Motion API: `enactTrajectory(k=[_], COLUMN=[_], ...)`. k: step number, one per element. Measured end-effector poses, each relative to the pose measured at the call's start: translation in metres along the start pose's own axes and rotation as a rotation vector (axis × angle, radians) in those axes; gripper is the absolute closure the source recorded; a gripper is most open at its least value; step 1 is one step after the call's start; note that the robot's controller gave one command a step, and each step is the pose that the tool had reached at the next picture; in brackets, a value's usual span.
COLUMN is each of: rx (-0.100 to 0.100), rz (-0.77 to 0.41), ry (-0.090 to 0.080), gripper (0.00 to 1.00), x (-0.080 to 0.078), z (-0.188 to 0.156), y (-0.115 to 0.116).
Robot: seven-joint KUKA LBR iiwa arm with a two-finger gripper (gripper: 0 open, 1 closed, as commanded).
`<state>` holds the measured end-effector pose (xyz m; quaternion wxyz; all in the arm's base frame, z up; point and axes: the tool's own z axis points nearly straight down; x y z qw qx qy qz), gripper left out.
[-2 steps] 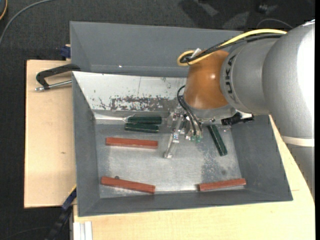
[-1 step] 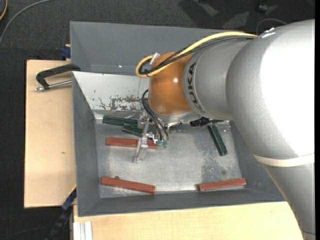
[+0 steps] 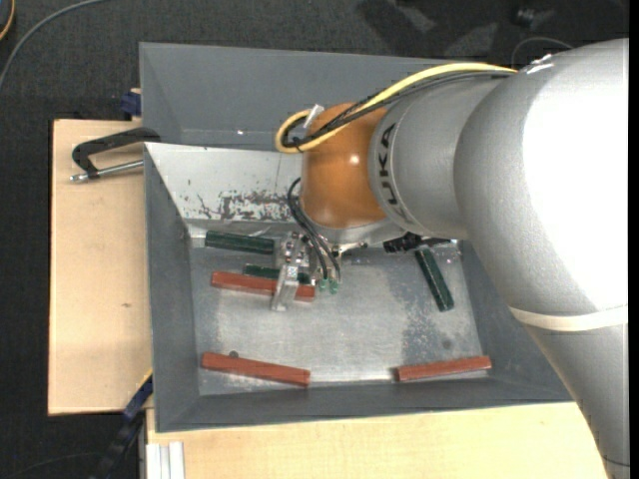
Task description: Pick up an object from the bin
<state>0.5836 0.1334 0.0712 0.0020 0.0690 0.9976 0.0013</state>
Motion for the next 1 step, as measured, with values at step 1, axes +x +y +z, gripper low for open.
enactTrajectory(k=[1], rx=[-0.001], rz=[-0.327], ry=[-0.009], gripper=[1.00], x=[-0.0102], z=[-0.1509], y=[-0.0011])
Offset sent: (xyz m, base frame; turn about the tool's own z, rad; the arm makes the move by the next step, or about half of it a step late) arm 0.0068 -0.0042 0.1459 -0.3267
